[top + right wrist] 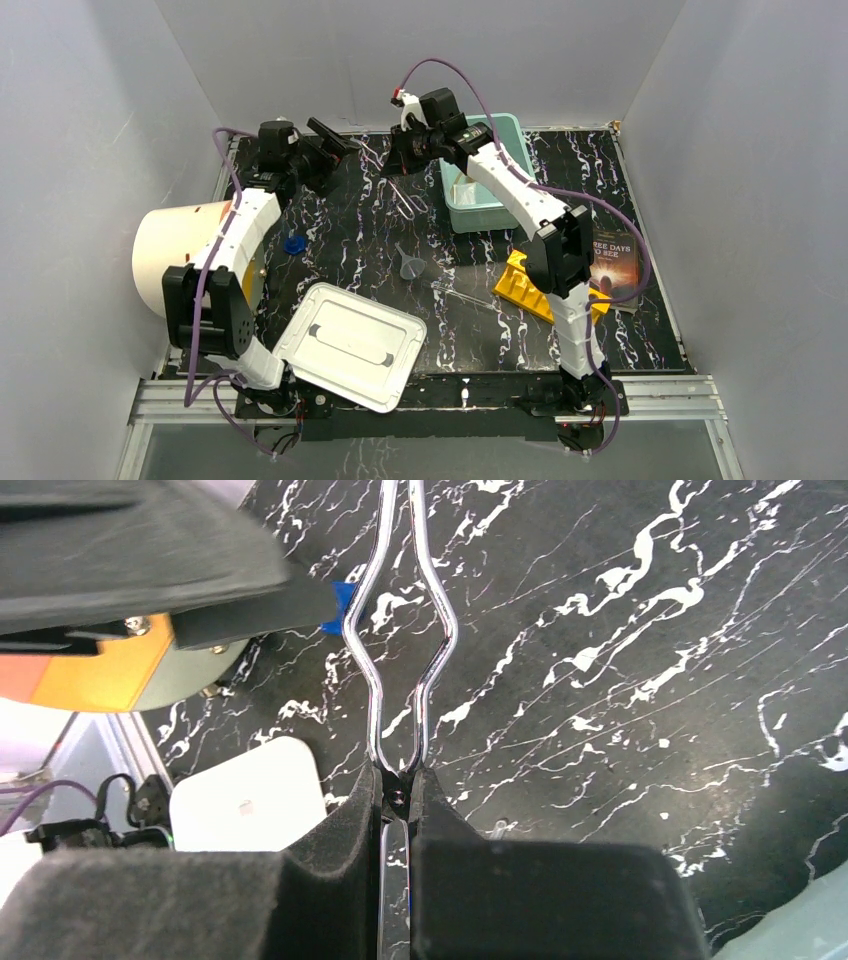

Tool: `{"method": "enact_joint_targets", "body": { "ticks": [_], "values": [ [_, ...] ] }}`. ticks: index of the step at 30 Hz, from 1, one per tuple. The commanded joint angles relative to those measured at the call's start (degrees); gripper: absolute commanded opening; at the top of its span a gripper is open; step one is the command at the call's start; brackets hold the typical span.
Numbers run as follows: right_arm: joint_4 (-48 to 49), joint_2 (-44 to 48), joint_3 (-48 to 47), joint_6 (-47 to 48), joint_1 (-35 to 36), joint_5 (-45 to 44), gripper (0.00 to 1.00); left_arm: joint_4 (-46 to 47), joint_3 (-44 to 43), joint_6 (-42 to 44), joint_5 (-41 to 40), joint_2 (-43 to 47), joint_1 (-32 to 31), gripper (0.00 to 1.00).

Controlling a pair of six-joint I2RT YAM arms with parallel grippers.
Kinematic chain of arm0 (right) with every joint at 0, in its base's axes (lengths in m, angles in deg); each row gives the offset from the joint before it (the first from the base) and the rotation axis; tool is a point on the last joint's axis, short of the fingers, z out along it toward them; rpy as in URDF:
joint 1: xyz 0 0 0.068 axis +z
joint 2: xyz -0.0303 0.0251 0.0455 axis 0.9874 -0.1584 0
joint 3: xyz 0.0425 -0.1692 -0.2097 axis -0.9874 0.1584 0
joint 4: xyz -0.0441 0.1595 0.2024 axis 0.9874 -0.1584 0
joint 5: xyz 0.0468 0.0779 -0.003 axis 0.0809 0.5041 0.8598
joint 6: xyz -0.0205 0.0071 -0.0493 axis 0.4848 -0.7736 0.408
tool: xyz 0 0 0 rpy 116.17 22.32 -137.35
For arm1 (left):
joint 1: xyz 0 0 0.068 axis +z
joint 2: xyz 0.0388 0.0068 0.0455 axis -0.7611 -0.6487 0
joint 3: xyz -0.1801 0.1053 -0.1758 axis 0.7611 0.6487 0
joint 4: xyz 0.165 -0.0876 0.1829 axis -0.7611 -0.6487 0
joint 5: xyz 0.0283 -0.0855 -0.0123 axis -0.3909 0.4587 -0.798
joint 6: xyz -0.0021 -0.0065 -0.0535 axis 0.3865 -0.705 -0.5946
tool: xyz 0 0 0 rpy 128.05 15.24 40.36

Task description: Organize the chemistry lab equipment

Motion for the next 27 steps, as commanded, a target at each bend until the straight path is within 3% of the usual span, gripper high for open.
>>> {"method": "enact_joint_targets", "body": {
  "ticks": [1,8,14,16,19,24,27],
  "values": [
    [4.27,4.82,1.62,-2.94,0.59,4.18,0.00,8.55,-1.17,-4.12,5.83,-3.68,-0.09,0.88],
    [4.00,4.72,1.98,-2.38,1.25,4.52,0.00,14.73,-1.27,-5.45,9.80,-6.38,-1.01,0.61],
    [3.61,4.03,1.28,-2.69,1.51,4.41,0.00,14.66,-1.51,-6.17,11.78,-7.59,-1.30,0.19],
    [3.56,3.80,0.88,-2.85,1.45,4.41,0.00,14.34,-1.56,-6.11,12.02,-7.23,-1.31,0.00],
    [3.19,3.27,-0.64,-2.83,1.39,4.78,0.00,14.46,-1.81,-5.98,13.40,-6.63,-1.30,0.00],
    [2.76,3.55,-3.66,-3.62,-0.12,10.64,0.48,14.95,-3.40,0.01,16.84,-4.83,-1.22,0.00],
    [3.69,4.71,-2.69,-6.16,-2.33,16.18,0.62,17.79,-3.14,2.72,20.07,-3.03,-0.90,0.00]
  ]
}}
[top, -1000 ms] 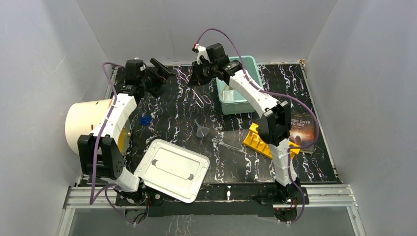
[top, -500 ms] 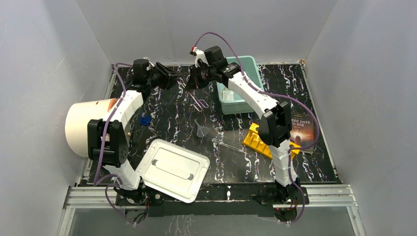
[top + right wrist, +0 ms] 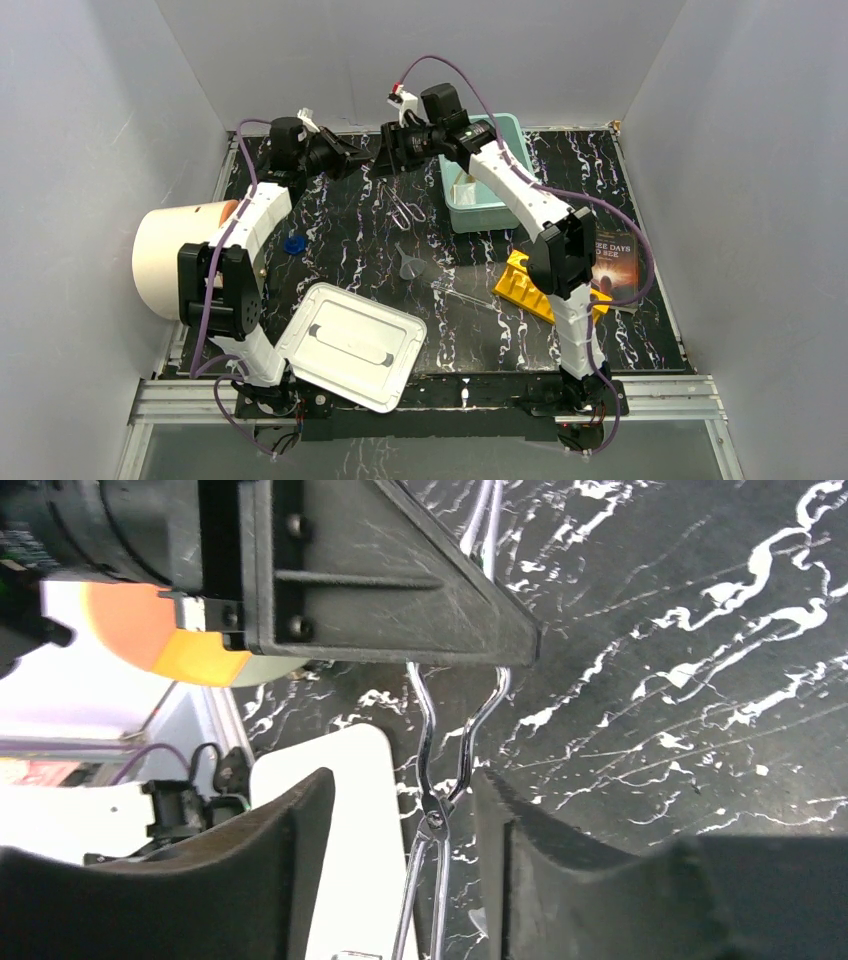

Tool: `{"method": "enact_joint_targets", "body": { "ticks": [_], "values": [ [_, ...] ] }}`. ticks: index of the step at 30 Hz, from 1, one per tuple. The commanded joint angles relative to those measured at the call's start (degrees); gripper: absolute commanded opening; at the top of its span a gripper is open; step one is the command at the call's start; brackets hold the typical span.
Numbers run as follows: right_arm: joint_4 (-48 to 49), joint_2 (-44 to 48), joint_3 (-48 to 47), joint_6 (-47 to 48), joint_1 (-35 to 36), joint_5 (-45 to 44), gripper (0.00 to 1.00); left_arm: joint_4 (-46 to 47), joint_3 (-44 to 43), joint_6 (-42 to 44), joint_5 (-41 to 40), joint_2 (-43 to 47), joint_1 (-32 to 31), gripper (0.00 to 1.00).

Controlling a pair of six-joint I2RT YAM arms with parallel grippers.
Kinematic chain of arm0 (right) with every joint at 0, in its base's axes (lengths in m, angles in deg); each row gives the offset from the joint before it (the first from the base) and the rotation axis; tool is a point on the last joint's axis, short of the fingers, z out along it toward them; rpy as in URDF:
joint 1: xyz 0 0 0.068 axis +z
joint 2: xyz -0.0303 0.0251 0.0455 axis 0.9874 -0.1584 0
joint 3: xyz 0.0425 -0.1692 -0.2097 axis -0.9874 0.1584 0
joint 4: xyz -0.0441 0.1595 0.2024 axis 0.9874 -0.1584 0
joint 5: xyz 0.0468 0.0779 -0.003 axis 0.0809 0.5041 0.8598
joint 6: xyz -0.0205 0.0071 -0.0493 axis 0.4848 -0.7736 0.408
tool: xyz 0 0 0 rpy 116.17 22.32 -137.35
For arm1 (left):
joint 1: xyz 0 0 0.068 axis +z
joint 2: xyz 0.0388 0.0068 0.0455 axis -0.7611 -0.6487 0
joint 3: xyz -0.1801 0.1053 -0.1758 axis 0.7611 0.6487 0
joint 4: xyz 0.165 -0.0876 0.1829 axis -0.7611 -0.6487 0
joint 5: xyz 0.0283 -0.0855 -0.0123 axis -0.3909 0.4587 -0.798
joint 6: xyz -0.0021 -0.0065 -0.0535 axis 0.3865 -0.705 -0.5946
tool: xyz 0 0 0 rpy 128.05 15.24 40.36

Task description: Organize the chemistry lab equipment

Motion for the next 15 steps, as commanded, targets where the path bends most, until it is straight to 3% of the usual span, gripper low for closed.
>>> {"method": "enact_joint_targets", "body": {
  "ticks": [1,7,15],
  "values": [
    [4.10,4.51,-1.16,-3.48,-3.24,10.34,0.64,5.64,-2.26,4.54,8.81,5.23,0.24,0.00],
    [8.21,7.25,5.58,-5.08,-3.88,16.58,0.69,15.07,-2.64,3.58,16.57,5.15,0.28,0.00],
    [13.22,9.28,10.72,-7.80,-3.63,19.69,0.65,21.67,-2.48,0.61,19.10,4.80,0.30,0.00]
  ]
}}
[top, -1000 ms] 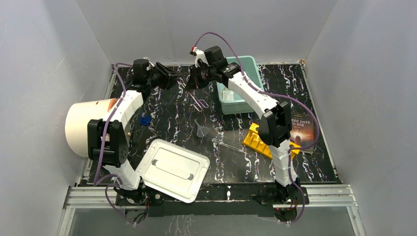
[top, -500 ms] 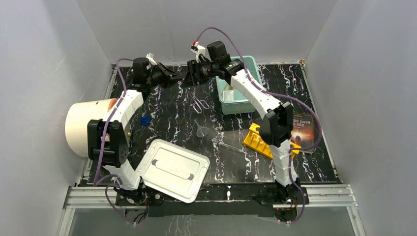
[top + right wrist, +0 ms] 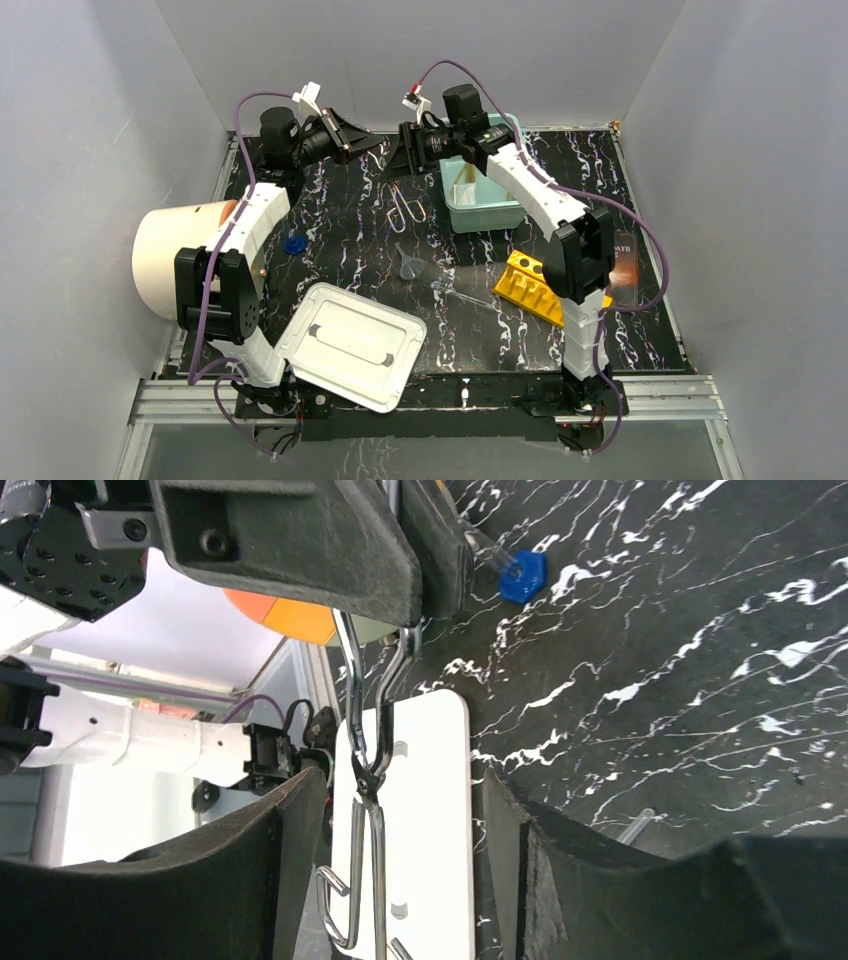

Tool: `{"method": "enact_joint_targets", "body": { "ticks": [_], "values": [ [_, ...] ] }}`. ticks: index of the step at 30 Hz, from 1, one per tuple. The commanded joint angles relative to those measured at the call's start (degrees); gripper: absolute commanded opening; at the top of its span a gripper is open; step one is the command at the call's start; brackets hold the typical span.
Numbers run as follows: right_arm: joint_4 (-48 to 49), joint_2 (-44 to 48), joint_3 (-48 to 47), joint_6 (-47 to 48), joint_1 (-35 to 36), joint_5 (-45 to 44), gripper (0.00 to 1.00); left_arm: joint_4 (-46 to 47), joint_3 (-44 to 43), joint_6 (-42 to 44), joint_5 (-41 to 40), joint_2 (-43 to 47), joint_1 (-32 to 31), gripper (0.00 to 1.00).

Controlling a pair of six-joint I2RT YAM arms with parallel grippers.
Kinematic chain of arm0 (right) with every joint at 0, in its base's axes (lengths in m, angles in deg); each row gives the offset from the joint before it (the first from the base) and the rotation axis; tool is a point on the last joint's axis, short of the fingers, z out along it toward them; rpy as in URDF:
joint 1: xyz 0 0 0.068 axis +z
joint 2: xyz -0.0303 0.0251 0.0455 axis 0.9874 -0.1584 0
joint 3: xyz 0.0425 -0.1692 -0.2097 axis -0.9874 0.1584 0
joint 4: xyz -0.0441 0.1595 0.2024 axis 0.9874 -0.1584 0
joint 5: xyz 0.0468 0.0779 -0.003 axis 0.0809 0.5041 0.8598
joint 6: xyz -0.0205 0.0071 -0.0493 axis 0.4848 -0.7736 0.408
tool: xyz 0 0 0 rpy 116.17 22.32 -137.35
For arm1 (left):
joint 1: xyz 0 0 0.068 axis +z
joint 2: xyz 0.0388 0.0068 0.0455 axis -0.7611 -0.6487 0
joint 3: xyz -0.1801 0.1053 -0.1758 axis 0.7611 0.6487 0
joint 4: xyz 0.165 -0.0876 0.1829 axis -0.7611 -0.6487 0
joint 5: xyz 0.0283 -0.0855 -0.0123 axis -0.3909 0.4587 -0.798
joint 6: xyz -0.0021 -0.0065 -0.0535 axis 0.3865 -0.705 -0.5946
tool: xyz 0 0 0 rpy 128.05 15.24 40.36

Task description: Organize the chemistry lab equipment

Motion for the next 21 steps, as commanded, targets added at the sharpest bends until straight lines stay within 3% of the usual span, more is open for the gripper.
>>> {"method": "enact_joint_targets", "body": {
  "ticks": [1,4,10,11,15,17,19,21],
  "values": [
    [7.72,3.30,1.39,-3.74,0.81,4.45,0.63,5.97,-2.09,-2.38,2.82,3.40,0.30,0.00],
    [13.63,4.06,4.42,-7.65,1.23,5.14,0.47,5.44,-3.29,-1.97,2.55,3.24,0.30,0.00],
    [21.43,7.58,10.07,-11.48,0.84,3.39,0.02,1.30,-3.77,1.02,1.20,4.60,0.30,0.00],
    [21.86,7.95,10.51,-11.80,0.61,3.06,0.00,0.22,-4.05,1.49,0.75,4.88,0.30,0.07],
    [22.53,9.39,11.40,-12.30,-0.88,1.41,0.00,-6.46,-6.31,4.28,-1.93,5.53,0.30,0.67],
    [22.05,9.97,11.82,-12.10,-2.25,0.62,0.00,-10.94,-7.87,6.37,-4.12,5.82,0.30,0.89],
    [20.62,10.60,12.44,-11.08,-4.25,-0.69,0.00,-15.07,-8.81,8.23,-6.13,6.07,0.30,0.98],
    [17.46,11.43,12.63,-8.72,-6.80,-2.90,0.00,-18.18,-9.14,9.88,-7.67,6.55,0.30,0.98]
  ]
}}
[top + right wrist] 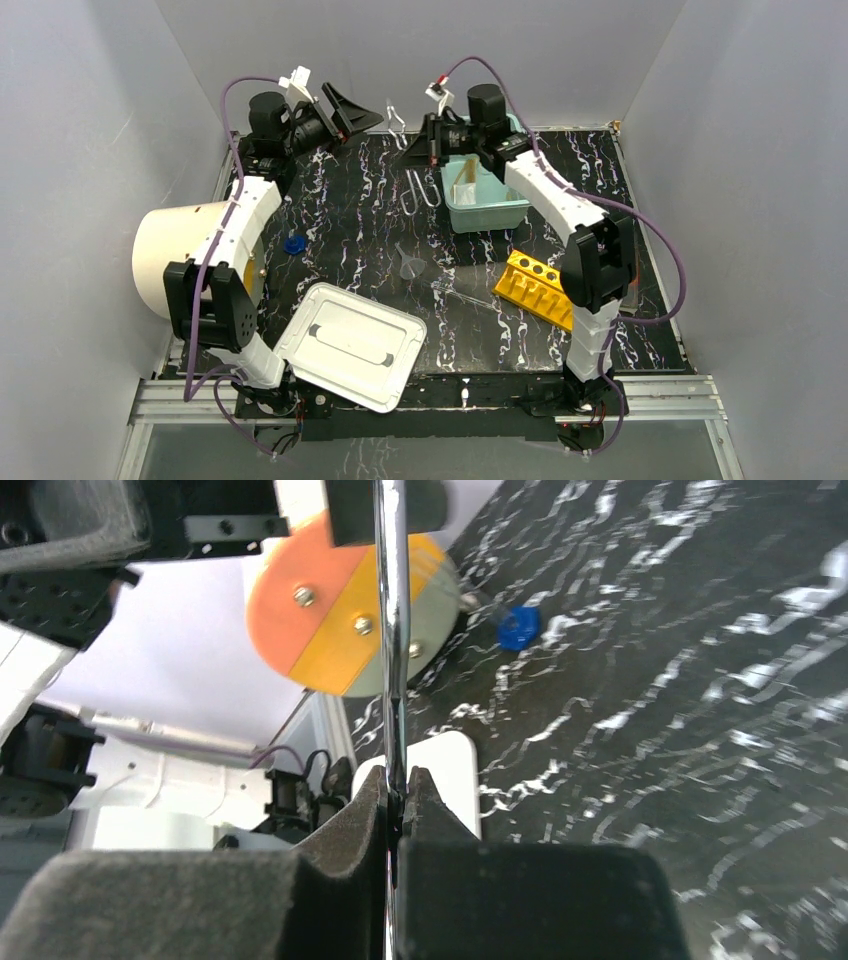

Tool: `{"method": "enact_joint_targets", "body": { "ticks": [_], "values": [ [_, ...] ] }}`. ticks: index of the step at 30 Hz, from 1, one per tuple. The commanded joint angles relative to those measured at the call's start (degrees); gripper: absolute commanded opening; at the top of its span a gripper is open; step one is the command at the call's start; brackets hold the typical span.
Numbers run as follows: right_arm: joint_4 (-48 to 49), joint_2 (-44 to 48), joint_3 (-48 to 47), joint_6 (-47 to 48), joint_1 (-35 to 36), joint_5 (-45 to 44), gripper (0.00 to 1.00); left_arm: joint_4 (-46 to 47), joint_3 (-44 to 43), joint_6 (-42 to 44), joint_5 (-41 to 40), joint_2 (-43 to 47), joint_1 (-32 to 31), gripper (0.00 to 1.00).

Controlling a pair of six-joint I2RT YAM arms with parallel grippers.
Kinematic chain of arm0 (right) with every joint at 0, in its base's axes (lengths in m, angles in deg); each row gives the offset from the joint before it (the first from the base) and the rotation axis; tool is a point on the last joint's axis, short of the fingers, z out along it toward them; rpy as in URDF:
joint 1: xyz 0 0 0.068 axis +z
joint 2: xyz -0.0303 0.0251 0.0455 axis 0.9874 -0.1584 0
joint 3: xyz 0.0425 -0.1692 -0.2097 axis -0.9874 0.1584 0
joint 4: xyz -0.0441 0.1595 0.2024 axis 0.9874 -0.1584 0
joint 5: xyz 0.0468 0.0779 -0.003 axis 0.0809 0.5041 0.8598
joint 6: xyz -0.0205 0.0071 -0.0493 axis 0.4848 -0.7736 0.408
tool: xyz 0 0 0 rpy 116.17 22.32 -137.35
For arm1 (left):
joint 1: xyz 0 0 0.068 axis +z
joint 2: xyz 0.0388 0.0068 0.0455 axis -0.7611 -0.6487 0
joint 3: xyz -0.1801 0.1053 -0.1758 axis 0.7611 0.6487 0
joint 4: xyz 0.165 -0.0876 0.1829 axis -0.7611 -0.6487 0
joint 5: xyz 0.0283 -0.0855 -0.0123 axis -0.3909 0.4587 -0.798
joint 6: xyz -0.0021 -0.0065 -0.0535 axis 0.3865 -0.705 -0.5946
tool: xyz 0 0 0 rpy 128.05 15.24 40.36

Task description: Organize the chemistry lab equipment

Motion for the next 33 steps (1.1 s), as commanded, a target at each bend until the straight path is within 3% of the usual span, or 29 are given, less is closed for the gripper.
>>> {"method": "enact_joint_targets", "body": {
  "ticks": [1,7,12,33],
  "values": [
    [-2.40,5.30,0.28,4.04,-6.16,-4.96,0.00,-10.20,-2.70,5.41,-4.74,4.26,0.32,0.98],
    [-14.52,4.69,-0.72,13.79,-13.82,-16.43,0.00,-17.49,-1.03,9.00,-8.63,6.69,0.32,0.98],
    [-24.00,-2.57,-5.43,21.24,-14.18,-25.21,0.00,-17.90,-0.38,8.41,-8.60,7.60,0.32,0.98],
    [-24.80,-20.82,-18.08,18.25,-10.75,-31.71,0.02,-19.15,-0.20,8.28,-13.55,8.54,0.32,0.98]
  ]
}}
